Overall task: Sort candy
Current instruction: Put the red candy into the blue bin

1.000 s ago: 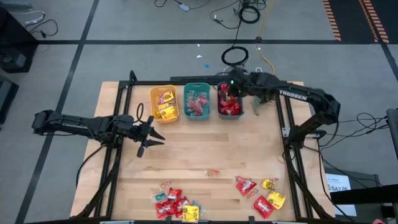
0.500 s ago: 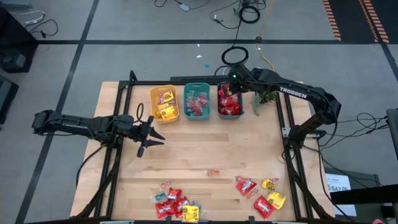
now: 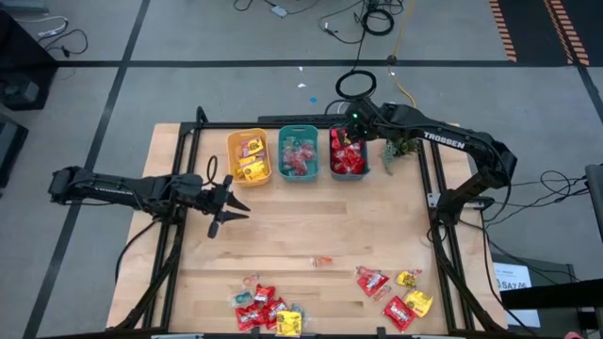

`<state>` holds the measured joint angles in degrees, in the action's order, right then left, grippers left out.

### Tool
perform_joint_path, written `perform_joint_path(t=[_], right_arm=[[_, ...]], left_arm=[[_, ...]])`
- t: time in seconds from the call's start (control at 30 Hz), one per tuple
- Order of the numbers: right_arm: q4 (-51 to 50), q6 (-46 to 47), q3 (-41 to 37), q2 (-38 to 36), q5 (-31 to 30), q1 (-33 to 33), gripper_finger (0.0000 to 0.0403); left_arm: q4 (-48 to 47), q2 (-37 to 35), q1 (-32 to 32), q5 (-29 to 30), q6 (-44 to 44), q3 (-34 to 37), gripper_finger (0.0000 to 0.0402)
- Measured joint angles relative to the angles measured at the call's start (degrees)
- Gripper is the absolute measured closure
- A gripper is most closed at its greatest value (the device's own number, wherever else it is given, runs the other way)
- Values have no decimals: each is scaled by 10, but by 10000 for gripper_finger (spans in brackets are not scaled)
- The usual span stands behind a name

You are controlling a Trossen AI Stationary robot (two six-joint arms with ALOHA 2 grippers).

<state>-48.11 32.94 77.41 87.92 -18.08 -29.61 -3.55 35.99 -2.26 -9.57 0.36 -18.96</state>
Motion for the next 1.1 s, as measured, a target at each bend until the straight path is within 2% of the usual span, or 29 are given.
perform_joint_path(t=[0.23,0.43,0.57,0.8,1.0,1.1], right_arm=[[-33,4,0,-12,20,18,174],[-117,74,-5,-60,-12,99,174],[-129,167,-60,-119,-20,182,174],[-115,421,-169,-208,-48,382,174],[-113,556,-188,-177,-40,535,181],[-106,603,-188,-138,-3,589,187]], left_arm=[[0,0,0,4,0,0,302],[0,0,0,4,0,0,302],[0,0,0,4,0,0,302],[0,0,0,4,0,0,302],[0,0,0,4,0,0,302],[0,0,0,4,0,0,302]])
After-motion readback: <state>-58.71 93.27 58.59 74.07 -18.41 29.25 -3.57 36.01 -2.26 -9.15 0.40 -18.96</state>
